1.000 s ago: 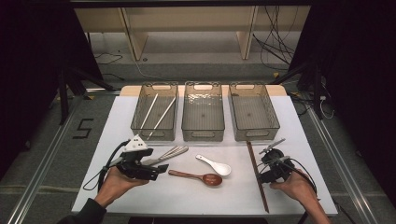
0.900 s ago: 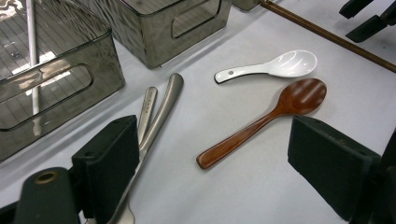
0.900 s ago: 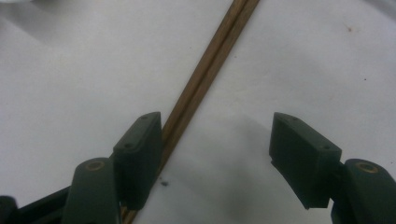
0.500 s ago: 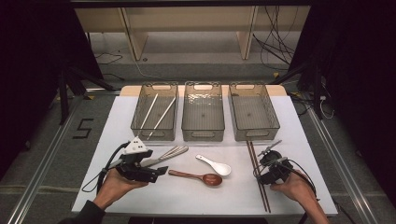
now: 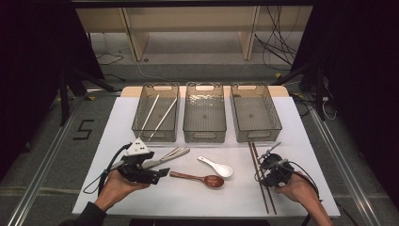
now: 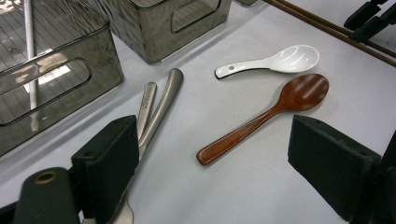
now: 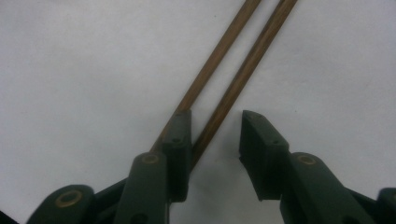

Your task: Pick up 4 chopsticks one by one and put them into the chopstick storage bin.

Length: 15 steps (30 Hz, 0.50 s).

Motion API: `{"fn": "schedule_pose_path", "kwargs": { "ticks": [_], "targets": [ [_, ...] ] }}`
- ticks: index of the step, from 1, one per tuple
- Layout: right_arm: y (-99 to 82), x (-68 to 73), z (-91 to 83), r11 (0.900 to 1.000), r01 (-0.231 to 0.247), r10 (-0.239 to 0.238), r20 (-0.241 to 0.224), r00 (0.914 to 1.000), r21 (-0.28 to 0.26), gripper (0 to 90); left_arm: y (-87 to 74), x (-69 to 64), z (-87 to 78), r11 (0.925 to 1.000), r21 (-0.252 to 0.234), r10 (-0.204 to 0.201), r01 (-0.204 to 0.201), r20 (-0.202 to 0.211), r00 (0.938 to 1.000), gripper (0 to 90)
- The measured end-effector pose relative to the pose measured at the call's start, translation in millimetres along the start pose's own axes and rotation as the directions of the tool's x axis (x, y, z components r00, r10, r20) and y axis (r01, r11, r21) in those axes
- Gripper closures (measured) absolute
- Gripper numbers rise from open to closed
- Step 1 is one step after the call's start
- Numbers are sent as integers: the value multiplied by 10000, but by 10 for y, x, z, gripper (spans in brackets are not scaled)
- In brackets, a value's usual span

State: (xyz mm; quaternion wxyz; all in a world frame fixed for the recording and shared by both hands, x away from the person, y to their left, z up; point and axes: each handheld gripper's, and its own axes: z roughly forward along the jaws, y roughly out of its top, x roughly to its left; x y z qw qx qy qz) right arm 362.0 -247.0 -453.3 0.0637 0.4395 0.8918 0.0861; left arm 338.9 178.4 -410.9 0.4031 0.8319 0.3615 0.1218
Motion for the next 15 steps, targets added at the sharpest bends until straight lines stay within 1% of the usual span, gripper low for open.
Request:
{"fn": "schedule_pose_path", "kwargs": {
  "ticks": [4, 10, 15],
  "targets": [
    [10, 12, -2, 9999, 66, -65, -40, 10000, 125, 714, 3, -8, 4, 10000, -36, 6, -6, -3, 10000, 160],
    [16, 6, -3, 9995, 228, -226, -112, 9997, 209, 748, -1, -9, 7, 10000, -34, 8, -8, -2, 10000, 160],
    [25, 0, -4, 9992, 233, -227, -167, 9996, 324, 773, 0, -15, 12, 10000, -19, -21, 21, 21, 10000, 160]
  ]
}}
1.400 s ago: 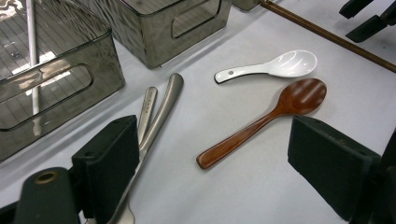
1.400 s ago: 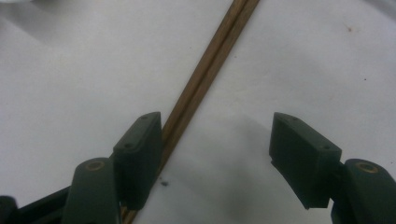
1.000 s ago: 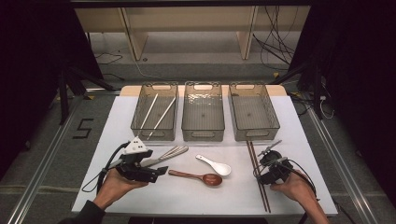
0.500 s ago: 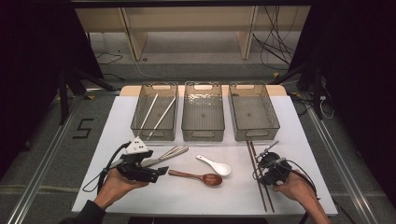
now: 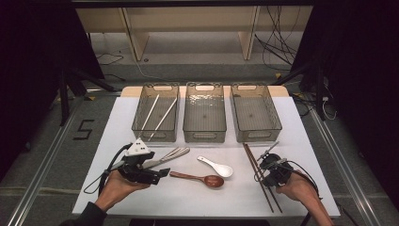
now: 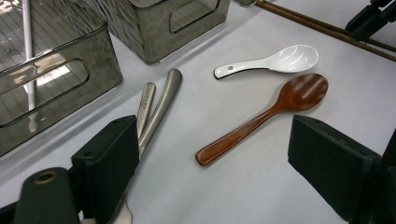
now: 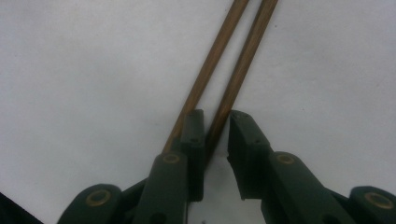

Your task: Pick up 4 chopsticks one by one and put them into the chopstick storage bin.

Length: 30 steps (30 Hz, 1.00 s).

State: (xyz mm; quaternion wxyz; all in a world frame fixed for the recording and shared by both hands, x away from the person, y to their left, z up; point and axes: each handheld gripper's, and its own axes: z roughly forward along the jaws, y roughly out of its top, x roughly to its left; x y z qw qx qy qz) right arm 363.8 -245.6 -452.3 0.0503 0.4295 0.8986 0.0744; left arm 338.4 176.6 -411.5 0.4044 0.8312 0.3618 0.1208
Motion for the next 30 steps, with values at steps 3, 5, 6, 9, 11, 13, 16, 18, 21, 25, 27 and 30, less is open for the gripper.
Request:
{"fn": "schedule_pose_path", "kwargs": {
  "ticks": [3, 5, 6, 9, 11, 13, 16, 18, 21, 25, 27, 30],
  "targets": [
    [9, -10, -2, 10000, -59, 59, -29, 10000, 76, 794, 2, -3, -1, 10000, -16, -11, 11, 4, 10000, 160],
    [23, -24, -1, 9997, -153, 155, -96, 9998, 197, 813, 3, -2, 1, 10000, -16, -20, 20, -1, 10000, 160],
    [33, -37, 1, 9995, -214, 217, -121, 9997, 236, 821, 3, -2, 4, 10000, -18, -12, 12, 6, 10000, 160],
    [42, -69, 5, 9990, -332, 339, -229, 9992, 311, 848, 3, 0, 4, 10000, 24, 34, -34, 12, 10000, 160],
    [47, -84, 4, 9985, -430, 441, -330, 9985, 351, 849, 4, 0, 3, 10000, 34, 44, -44, 21, 10000, 160],
    [50, -89, 6, 9985, -415, 428, -367, 9984, 363, 852, 3, 0, 2, 10000, 6, 40, -40, 22, 10000, 160],
    [49, -92, 4, 9986, -402, 415, -364, 9985, 354, 855, 5, 2, 1, 10000, -10, 16, -16, 27, 10000, 159],
    [44, -100, 0, 9985, -440, 454, -414, 9981, 340, 855, 5, 0, -2, 10000, -29, -4, 4, 28, 10000, 160],
    [32, -112, -10, 9989, -391, 402, -461, 9981, 244, 857, 9, 5, 2, 10000, -26, 6, -6, 40, 10000, 160],
    [20, -142, -63, 9995, -292, 289, -293, 9992, -110, 857, 10, -2, 9, 10000, -21, 3, -3, 71, 10000, 160],
    [17, -137, -91, 9993, -271, 265, -241, 9994, -258, 857, 13, -2, 8, 10000, 12, 53, -53, 82, 10000, 160],
    [19, -124, -149, 9984, -77, 67, -178, 9998, -564, 857, 15, -4, 8, 10000, -45, 6, -5, 106, 9999, 159]
  ]
}}
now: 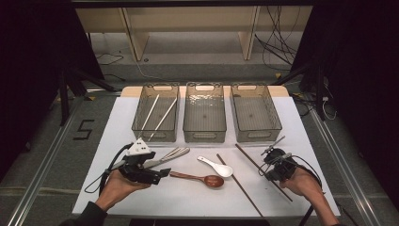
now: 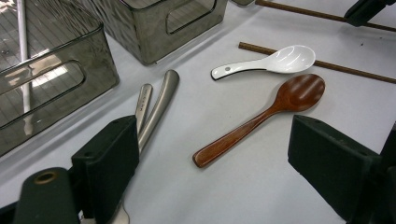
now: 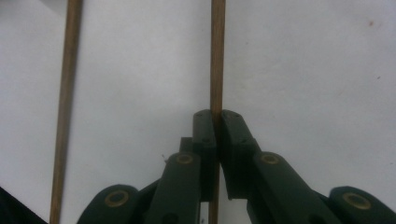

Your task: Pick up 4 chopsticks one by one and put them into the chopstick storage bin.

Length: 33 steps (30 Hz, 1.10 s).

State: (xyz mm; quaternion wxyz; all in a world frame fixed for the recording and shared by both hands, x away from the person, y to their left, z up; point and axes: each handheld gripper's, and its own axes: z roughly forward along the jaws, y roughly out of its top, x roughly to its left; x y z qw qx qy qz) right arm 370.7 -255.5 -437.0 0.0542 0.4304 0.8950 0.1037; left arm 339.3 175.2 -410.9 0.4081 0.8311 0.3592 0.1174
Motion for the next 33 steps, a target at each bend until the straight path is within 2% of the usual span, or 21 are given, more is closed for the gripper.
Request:
{"fn": "schedule_pose_path", "kwargs": {
  "ticks": [3, 7, 10, 13, 17, 23, 27, 28, 30, 31, 33],
  "targets": [
    [25, 55, -96, 9985, 374, -371, 86, 9993, -390, 857, 10, 2, -2, 10000, 10, 46, -46, 23, 10000, 159],
    [82, 155, -202, 9918, 964, -955, 157, 9953, -837, 857, 29, 6, 2, 10000, -47, 13, -13, 61, 10000, 159],
    [113, 242, -236, 9835, 1500, -1497, 110, 9887, -1013, 856, 42, 15, -10, 9999, -1, 127, -127, 87, 9999, 158],
    [145, 323, -262, 9767, 1858, -1856, 125, 9826, -1076, 857, 71, 25, -15, 10000, 1, 22, -22, 172, 9998, 159],
    [188, 428, -302, 9637, 2385, -2390, 102, 9710, -1201, 856, 131, -6, -1, 9994, 155, 299, -304, 346, 9990, 158],
    [263, 594, -311, 9380, 3267, -3284, 46, 9445, -1157, 856, 248, -78, 76, 9949, 545, 809, -849, 728, 9941, 157],
    [327, 713, -307, 9147, 3870, -3902, -52, 9207, -1163, 856, 354, -153, 129, 9886, 753, 1225, -1303, 1001, 9874, 157],
    [342, 737, -307, 9066, 4041, -4074, -23, 9133, -1218, 856, 380, -171, 140, 9862, 791, 1366, -1454, 1077, 9848, 157],
    [364, 794, -313, 9019, 4133, -4173, -62, 9087, -1257, 856, 426, -207, 167, 9822, 829, 1583, -1683, 1150, 9807, 158],
    [374, 812, -317, 8938, 4318, -4357, -62, 9001, -1214, 856, 445, -225, 180, 9804, 823, 1683, -1791, 1231, 9780, 158],
    [388, 850, -319, 8865, 4464, -4506, -79, 8927, -1214, 856, 473, -254, 207, 9737, 871, 1973, -2106, 1399, 9703, 173]
  ]
}}
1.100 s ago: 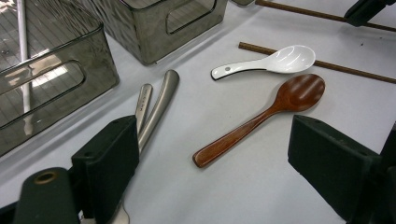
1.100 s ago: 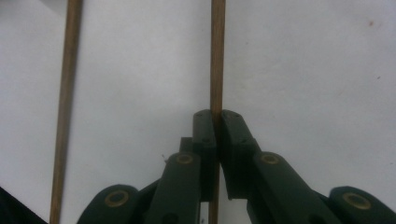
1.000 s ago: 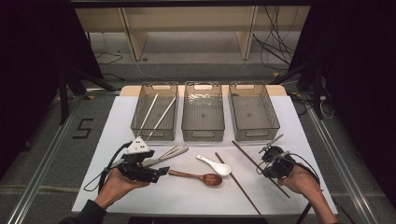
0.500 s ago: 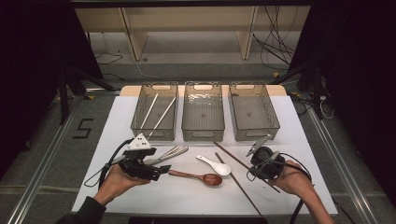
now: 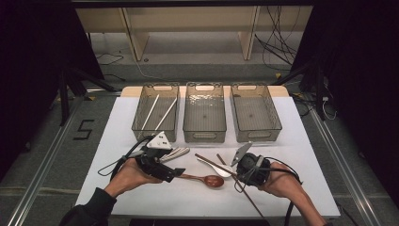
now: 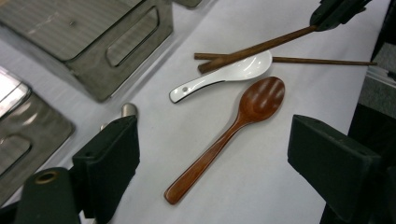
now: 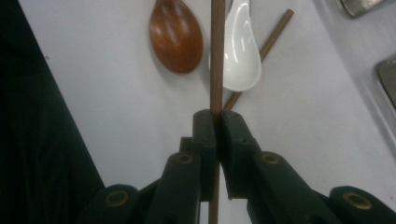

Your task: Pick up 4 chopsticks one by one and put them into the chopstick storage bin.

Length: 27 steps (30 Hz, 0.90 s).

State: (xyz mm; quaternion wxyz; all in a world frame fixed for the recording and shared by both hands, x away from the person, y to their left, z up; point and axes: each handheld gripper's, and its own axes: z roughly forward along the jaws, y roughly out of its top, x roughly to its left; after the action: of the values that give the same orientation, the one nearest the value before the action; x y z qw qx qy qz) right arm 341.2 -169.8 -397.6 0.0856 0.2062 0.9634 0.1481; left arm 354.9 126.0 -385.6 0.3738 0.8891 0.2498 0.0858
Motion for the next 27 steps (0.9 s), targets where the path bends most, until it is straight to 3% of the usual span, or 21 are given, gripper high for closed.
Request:
{"fn": "schedule_pose_path", "kwargs": {
  "ticks": [5, 11, 19, 21, 24, 27],
  "targets": [
    [54, 56, 22, 9992, 387, -387, -108, 9992, 20, 856, 58, -37, 83, 9967, 506, 626, -633, 148, 9979, 191],
    [101, 133, 42, 9968, 794, -792, -253, 9965, 71, 856, 108, -106, 210, 9866, 1073, 1159, -1230, 703, 9908, 220],
    [161, 246, 62, 9883, 1527, -1523, -423, 9874, 66, 856, 161, -198, 320, 9660, 1582, 1841, -2044, 1340, 9737, 288],
    [174, 269, 59, 9886, 1503, -1500, -422, 9878, 45, 856, 160, -220, 341, 9617, 1633, 1970, -2201, 1463, 9694, 315],
    [179, 282, 68, 9850, 1725, -1718, -508, 9838, 98, 856, 158, -259, 361, 9519, 1715, 2284, -2539, 1554, 9611, 359],
    [187, 314, 77, 9843, 1765, -1759, -569, 9828, 58, 856, 150, -310, 382, 9376, 1789, 2681, -2981, 1736, 9476, 405]
  ]
}}
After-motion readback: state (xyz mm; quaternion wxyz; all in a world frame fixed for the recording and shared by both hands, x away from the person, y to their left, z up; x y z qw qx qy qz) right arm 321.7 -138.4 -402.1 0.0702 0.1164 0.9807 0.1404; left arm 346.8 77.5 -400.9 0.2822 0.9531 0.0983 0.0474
